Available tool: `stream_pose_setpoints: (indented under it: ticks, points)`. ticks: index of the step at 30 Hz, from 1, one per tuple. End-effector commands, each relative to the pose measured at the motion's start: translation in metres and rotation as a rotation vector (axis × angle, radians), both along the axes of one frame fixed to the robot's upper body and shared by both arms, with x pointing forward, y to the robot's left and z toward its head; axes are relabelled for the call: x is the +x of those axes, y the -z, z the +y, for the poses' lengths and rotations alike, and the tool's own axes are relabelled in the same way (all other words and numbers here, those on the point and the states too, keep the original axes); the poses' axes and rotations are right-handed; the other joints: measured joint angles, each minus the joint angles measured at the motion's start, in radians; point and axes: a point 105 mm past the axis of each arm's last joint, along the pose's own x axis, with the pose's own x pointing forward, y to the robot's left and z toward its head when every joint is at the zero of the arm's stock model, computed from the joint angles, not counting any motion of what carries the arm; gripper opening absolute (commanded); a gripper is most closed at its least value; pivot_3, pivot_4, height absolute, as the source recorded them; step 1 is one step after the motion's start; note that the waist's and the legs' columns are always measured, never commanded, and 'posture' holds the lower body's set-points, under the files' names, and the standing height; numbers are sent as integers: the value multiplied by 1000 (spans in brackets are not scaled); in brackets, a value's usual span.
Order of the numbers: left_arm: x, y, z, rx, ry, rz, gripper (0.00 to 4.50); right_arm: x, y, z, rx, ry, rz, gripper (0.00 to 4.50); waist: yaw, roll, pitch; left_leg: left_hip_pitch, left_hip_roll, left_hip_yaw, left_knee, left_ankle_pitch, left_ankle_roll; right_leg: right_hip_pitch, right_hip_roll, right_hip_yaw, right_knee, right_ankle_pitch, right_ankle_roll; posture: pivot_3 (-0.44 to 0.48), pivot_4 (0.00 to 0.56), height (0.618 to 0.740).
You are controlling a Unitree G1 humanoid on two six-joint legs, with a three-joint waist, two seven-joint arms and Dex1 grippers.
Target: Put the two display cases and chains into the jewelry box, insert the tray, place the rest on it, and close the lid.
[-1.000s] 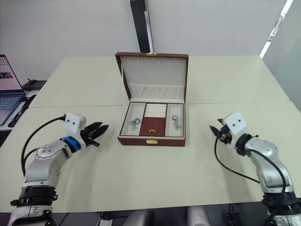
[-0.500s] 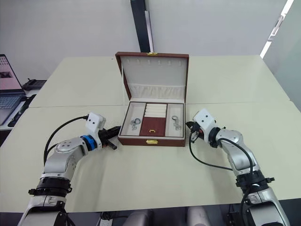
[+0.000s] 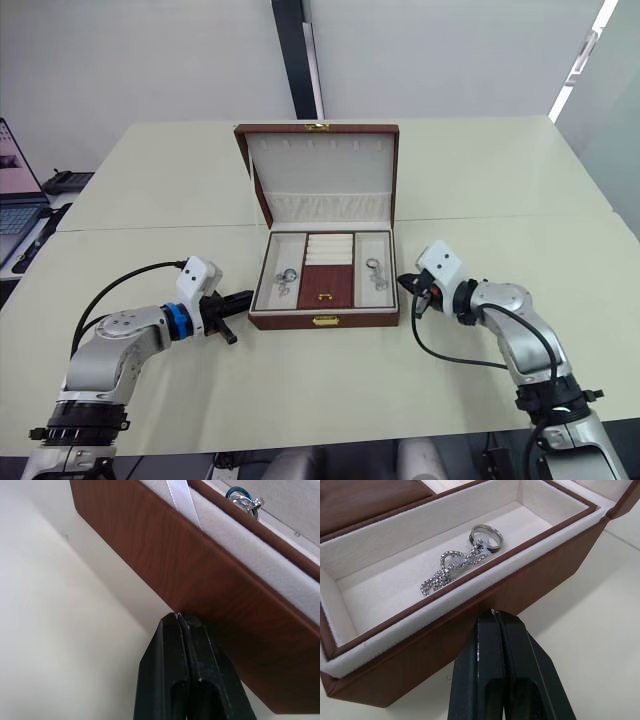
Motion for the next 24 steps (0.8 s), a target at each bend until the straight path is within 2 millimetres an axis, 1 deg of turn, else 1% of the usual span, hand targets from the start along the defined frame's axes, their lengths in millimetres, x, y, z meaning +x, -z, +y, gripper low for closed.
stream_pose_setpoints:
  ticks: [1, 4, 8, 11, 14, 20, 24]
  points:
    - [-18, -15, -40, -83, 204, -29, 0, -30, -19, 35, 86, -207, -9, 45, 1, 0, 0, 0, 0, 0, 0, 0, 0, 0, 0, 0, 0, 0, 0, 0, 150, 740]
    - [-27, -13, -39, -84, 204, -10, 0, -47, -17, 32, 70, -244, 22, 45, 5, 0, 0, 0, 0, 0, 0, 0, 0, 0, 0, 0, 0, 0, 0, 0, 150, 740]
    - [-42, -7, -38, -80, 217, 26, 0, -62, -14, 30, 59, -260, 58, 45, 5, 0, 0, 0, 0, 1, 0, 0, 1, 0, 0, 0, 0, 0, 0, 0, 150, 740]
    - [-52, -5, -38, -81, 228, 52, 0, -70, -11, 31, 58, -263, 79, 45, 6, 0, 0, 0, 1, 0, 0, -1, 2, 1, 0, 0, 0, 0, 0, 0, 150, 740]
    - [-61, -4, -40, -84, 243, 77, 0, -74, -8, 29, 50, -256, 94, 45, 6, 0, 0, 0, 1, 0, 0, -1, 2, 1, 0, 0, 0, 0, 0, 0, 150, 740]
    - [-64, -4, -40, -84, 234, 84, 0, -78, -7, 27, 44, -254, 103, 45, 11, 0, 0, 1, 0, 1, 0, -2, 3, 1, 0, 0, 0, 0, 0, 0, 150, 740]
    - [-53, -2, -29, -61, 167, 51, 0, -68, -8, 21, 33, -197, 68, 45, 12, 0, 0, 1, 0, 1, 0, -2, 3, 1, 0, 0, 0, 0, 0, 0, 150, 740]
